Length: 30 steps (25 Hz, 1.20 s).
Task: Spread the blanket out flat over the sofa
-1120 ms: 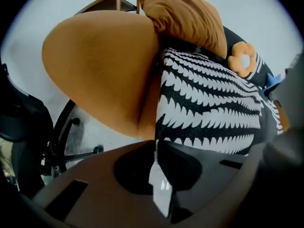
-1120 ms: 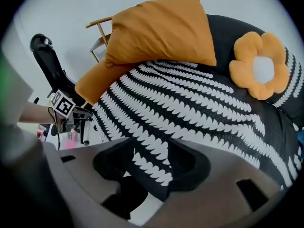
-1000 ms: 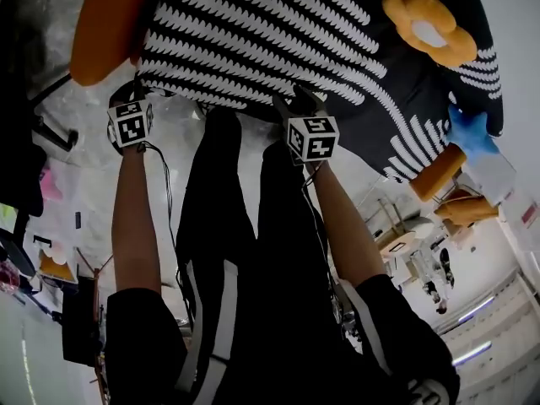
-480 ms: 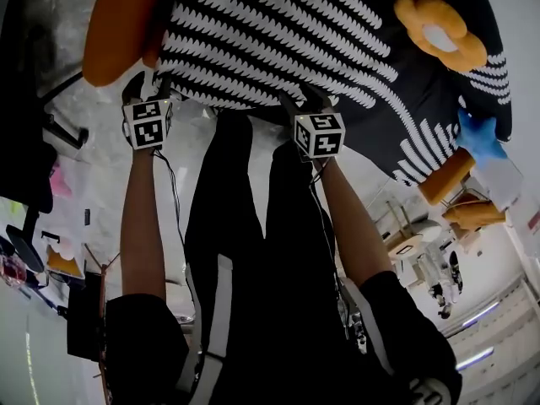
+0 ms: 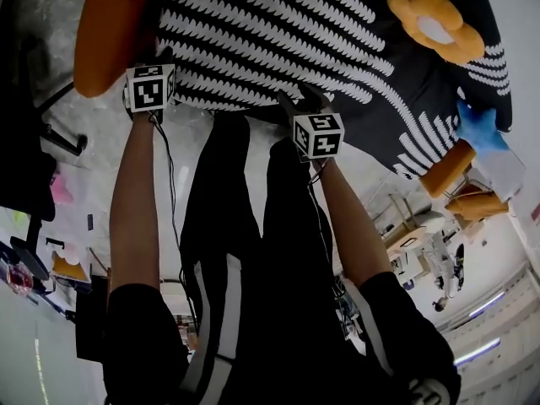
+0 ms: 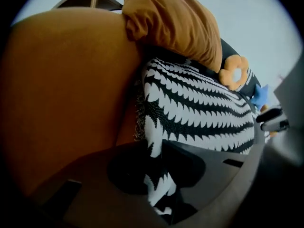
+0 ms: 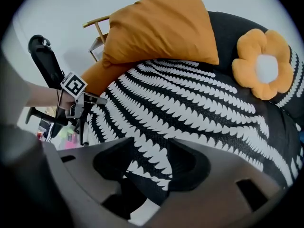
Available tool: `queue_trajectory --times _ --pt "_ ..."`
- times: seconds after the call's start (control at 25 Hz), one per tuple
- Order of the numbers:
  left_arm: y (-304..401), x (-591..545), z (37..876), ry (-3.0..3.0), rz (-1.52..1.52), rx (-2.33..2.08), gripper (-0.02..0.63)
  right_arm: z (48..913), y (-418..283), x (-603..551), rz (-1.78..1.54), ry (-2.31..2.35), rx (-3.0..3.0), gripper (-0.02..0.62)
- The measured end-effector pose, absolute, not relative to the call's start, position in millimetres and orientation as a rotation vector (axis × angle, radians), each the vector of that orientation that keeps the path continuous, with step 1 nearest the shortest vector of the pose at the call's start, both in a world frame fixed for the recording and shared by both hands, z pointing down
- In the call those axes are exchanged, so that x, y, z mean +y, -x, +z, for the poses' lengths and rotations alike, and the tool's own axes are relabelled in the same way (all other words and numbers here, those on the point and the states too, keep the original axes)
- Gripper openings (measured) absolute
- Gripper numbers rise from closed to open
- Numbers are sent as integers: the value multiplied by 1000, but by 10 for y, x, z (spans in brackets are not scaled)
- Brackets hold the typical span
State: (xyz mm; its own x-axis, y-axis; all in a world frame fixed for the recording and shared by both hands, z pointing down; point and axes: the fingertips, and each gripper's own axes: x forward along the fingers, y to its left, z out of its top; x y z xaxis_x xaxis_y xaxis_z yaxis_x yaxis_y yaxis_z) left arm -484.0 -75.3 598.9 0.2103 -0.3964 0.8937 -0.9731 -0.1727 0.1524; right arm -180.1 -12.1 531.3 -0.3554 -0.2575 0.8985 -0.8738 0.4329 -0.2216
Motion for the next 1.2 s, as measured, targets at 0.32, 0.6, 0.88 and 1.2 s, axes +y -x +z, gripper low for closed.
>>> queue_trajectory --times 0.32,0.6,0.88,1.2 --pt "4982 -680 5696 -1799 950 -1399 52 5349 1675 -142 950 -995 -1843 229" --pt "4968 -13 5523 -1749 804 -1415 167 5301 1837 -6 956 -930 -1859 229" --pt "5001 406 5809 -1572 684 -1513 235 5443 1923 -53 887 -825 -1885 229" --pt "4658 753 6235 -1455 506 -1256 305 5348 2136 -191 846 -725 -1903 229"
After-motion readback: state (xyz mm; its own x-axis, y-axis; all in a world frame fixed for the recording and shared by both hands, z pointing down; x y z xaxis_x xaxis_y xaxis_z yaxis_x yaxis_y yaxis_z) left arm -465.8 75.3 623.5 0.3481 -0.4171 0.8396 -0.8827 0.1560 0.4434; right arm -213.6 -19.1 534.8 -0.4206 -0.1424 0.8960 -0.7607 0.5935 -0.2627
